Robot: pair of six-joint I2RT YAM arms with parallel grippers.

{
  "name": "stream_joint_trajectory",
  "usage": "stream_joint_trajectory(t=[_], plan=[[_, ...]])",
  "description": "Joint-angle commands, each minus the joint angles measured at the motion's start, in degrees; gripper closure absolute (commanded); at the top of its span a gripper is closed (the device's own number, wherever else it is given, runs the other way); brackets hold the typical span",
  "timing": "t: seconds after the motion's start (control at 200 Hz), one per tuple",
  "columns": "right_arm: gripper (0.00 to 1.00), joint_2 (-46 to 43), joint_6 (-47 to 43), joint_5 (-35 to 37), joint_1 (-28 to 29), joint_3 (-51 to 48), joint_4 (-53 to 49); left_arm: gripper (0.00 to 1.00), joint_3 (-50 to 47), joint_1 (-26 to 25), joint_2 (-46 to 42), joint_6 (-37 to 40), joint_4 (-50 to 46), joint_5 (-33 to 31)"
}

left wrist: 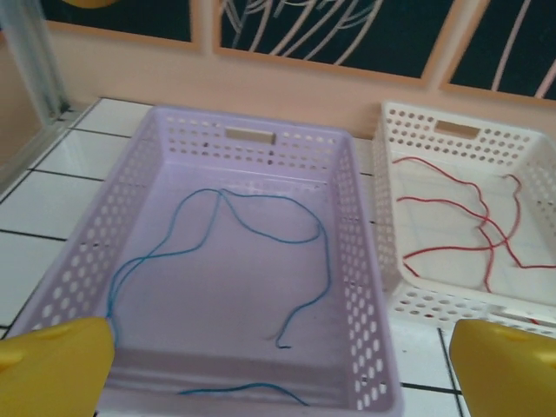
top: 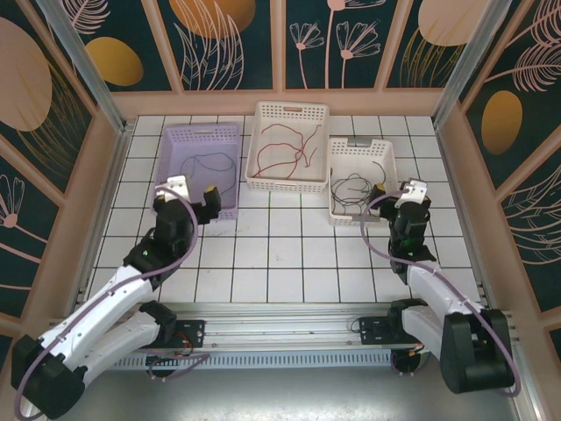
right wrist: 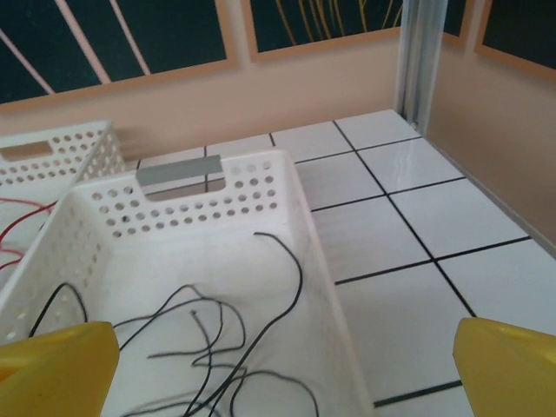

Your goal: Untangle the cables

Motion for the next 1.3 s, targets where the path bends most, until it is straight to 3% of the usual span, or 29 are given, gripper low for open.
stream_joint_trajectory(t=[0.0,0.105,0.22,0.345,0.57,0.631,0.831,1.056,1.296], plan=[[0.01,4.0,-2.0,-1.2,-1.5,-1.1,13.9,0.01,-4.3,0.0,-2.6,-0.9,5.9,-10.5],[0.01,8.7,1.0,-0.4,-3.7,-2.0,18.6,0.02,-6.0,0.1,-1.6,0.3,5.7,-13.1],[0.01,13.7,-3.5,-4.6,-4.0,-3.4,26.2,0.01,-7.8,0.0,0.5,0.4,7.9,-14.3],[0.01,19.7,-4.2,-6.8,-5.0,-2.7,27.6,0.01,-8.8,0.6,3.1,2.1,9.7,-13.1],[0.01,31.6,-5.9,-9.1,-5.1,-6.8,46.0,0.01,-11.4,7.8,5.6,2.5,15.4,-7.5],[0.01,30.6,-3.8,-7.2,-5.8,-4.9,40.2,0.01,-12.4,9.6,6.6,3.4,17.6,-6.8],[0.01,30.6,-1.9,-7.5,-7.5,-4.7,39.7,0.01,-12.9,16.0,10.6,4.2,24.0,-4.9],[0.01,30.7,-1.9,-7.5,-7.5,-4.8,40.0,0.01,-14.9,20.4,14.0,9.5,31.0,-4.4],[0.01,30.6,-1.9,-7.5,-7.5,-4.7,40.0,0.01,-18.9,22.4,18.4,11.8,41.7,0.9]])
